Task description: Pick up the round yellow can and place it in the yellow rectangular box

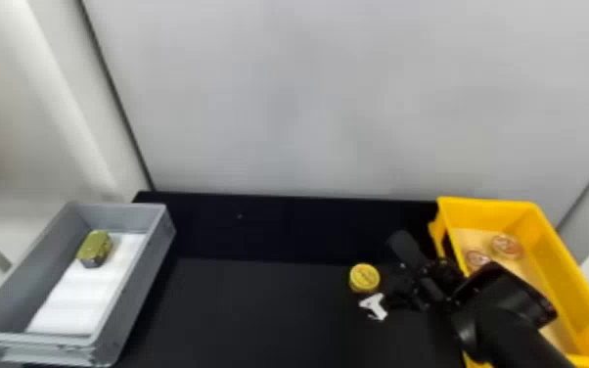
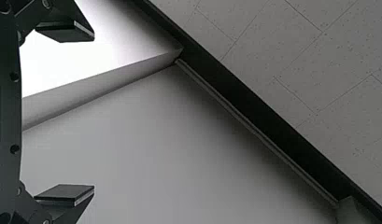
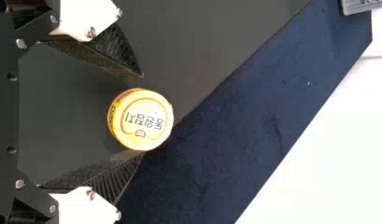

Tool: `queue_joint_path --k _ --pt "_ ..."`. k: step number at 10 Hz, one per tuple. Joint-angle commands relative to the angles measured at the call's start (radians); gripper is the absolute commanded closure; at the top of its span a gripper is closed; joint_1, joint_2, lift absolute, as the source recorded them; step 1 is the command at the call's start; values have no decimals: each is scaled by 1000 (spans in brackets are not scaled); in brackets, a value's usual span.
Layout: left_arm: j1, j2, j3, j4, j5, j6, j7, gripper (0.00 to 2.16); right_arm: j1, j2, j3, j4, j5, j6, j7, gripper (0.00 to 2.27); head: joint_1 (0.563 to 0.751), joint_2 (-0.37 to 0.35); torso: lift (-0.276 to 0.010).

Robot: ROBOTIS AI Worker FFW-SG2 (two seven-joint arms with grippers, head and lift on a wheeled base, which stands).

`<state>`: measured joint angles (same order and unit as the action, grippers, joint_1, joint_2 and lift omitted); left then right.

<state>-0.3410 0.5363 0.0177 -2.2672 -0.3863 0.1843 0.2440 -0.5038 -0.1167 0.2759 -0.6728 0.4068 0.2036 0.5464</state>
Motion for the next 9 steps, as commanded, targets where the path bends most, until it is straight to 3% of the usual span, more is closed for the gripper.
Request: queue_joint_path --k 1,5,6,9 --pt "0 -1 -2 0 0 -3 0 130 -7 5 -4 13 0 -9 -8 302 663 54 -10" --pt "5 -1 -1 2 1 -3 -3 130 -9 5 -20 27 0 -13 -17 464 663 54 -10" --pt "5 -1 -2 2 0 -3 -3 130 -12 5 -24 35 0 -15 -8 590 663 54 -10" --pt "14 -7 2 2 1 -5 -3 128 -6 2 -23 16 -2 -18 28 676 663 54 -10"
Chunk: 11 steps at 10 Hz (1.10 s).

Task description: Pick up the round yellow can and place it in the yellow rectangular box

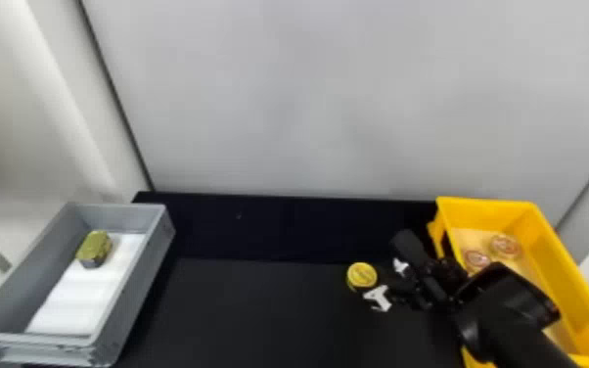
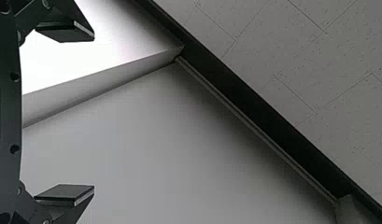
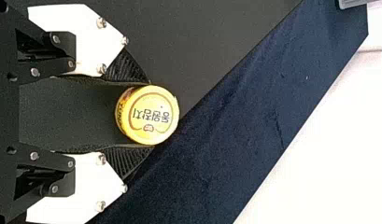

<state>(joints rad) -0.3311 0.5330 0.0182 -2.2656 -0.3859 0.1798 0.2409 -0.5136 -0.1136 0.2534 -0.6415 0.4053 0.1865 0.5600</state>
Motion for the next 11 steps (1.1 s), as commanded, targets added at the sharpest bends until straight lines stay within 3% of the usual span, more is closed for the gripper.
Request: queue_joint_path --k 1,7,9,11 --pt "7 -5 3 0 1 0 0 130 13 -3 -2 -44 -2 7 17 702 663 54 -10" --pt "47 -5 32 -8 1 4 0 130 216 -70 11 -658 -8 300 109 702 663 54 -10" --pt "57 -4 37 -8 1 9 0 128 222 -95 -20 -742 12 349 131 702 663 54 -10" --pt "57 0 36 -9 1 17 -3 128 260 -127 -111 -880 75 417 149 702 663 54 -10"
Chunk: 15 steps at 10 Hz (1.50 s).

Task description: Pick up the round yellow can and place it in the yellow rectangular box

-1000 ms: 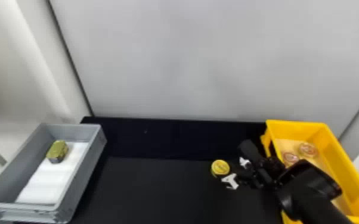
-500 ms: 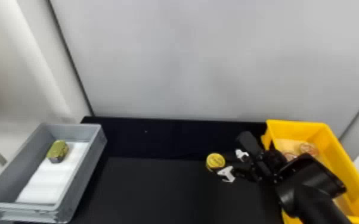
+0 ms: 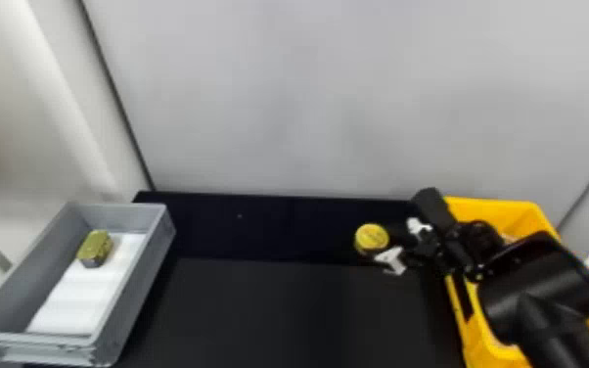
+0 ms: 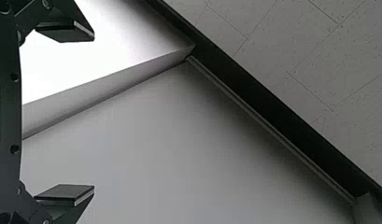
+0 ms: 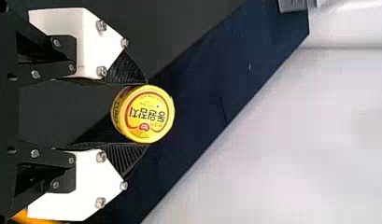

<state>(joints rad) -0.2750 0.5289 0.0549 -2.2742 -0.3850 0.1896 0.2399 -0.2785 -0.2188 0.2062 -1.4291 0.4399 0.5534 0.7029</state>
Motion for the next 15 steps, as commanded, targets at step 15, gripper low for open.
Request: queue_joint_path --k 15 --pt "-64 60 -27 -47 0 97 -33 130 160 -116 -511 -297 157 156 -9 702 663 54 -10"
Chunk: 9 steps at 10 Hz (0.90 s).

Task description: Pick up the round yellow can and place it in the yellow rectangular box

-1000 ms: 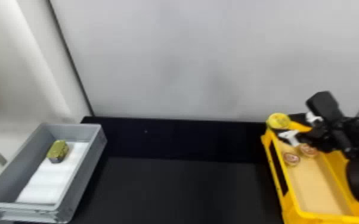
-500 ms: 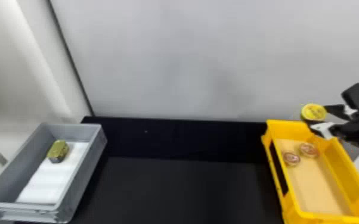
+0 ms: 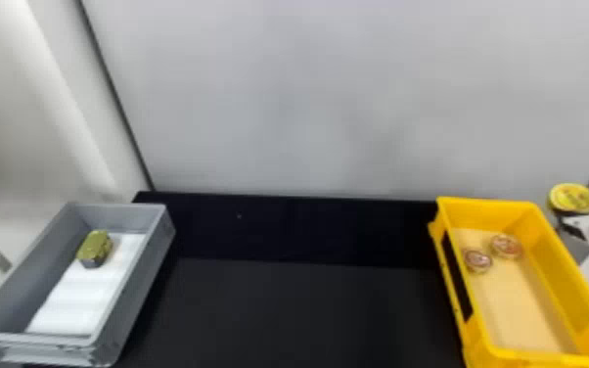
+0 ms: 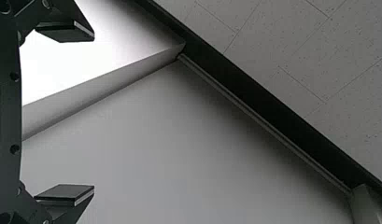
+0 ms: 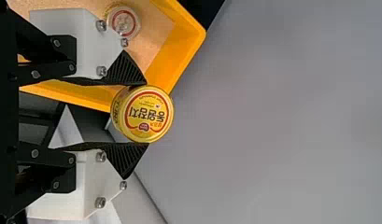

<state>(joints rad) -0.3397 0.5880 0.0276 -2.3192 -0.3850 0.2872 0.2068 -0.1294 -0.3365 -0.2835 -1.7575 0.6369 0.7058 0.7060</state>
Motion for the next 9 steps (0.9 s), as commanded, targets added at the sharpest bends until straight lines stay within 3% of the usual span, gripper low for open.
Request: queue_joint_path --k 1,5,9 --pt "2 3 2 -3 0 0 -1 128 22 1 -29 69 -120 3 -64 702 663 54 -10" --pt "8 3 6 -5 0 -8 -1 130 19 -12 -11 274 -359 -58 -204 702 663 54 -10" --pt "5 -2 5 -5 0 -12 -1 130 11 -24 -8 411 -413 -70 -244 702 663 54 -10"
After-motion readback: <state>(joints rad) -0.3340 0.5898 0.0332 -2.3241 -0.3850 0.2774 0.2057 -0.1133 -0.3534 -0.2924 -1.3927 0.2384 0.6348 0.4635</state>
